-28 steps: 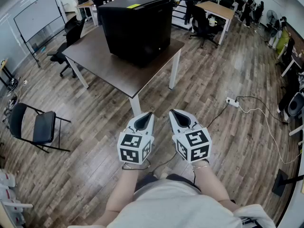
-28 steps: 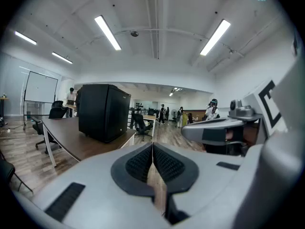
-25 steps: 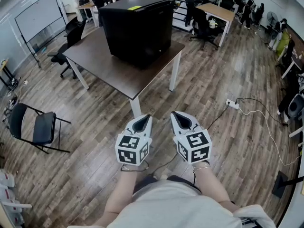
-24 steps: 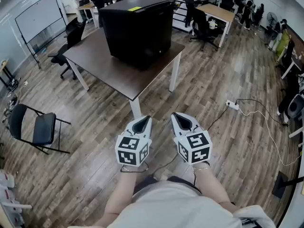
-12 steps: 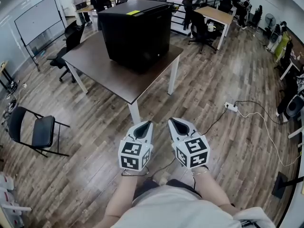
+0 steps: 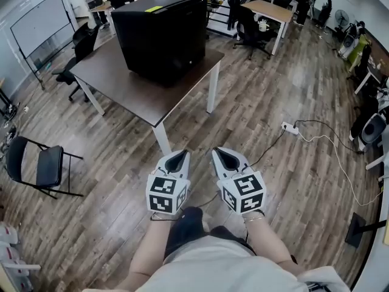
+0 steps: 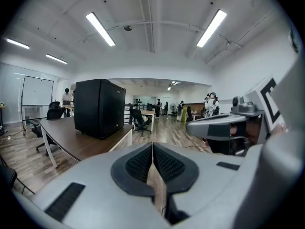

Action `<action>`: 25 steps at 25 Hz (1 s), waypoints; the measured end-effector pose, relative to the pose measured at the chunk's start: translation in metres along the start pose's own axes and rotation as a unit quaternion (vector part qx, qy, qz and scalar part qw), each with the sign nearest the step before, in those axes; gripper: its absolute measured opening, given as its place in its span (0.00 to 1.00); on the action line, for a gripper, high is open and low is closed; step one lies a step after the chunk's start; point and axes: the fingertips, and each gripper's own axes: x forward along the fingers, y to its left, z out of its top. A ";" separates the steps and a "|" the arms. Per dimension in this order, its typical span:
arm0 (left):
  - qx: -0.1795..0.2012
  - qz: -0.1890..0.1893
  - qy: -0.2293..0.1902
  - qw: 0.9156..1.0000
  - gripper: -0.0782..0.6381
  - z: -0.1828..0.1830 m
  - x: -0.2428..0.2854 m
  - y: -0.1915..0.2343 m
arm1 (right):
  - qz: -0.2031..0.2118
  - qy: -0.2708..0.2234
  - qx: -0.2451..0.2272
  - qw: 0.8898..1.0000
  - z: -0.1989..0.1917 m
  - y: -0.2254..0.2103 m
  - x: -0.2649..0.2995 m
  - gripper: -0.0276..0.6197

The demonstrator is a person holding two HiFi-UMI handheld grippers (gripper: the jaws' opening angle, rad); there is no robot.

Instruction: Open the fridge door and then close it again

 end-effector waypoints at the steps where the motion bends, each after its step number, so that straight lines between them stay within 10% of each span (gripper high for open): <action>1: 0.000 -0.001 0.001 1.000 0.12 -0.001 0.004 -0.003 | -0.001 0.003 0.000 1.000 -0.004 -0.005 0.000 0.04; 12: -0.007 0.002 0.015 1.000 0.12 0.005 0.067 0.037 | -0.002 0.022 0.018 1.000 -0.012 -0.053 0.061 0.04; 25: -0.011 0.005 -0.020 1.000 0.12 0.079 0.205 0.209 | 0.013 0.000 -0.026 1.000 0.067 -0.114 0.271 0.04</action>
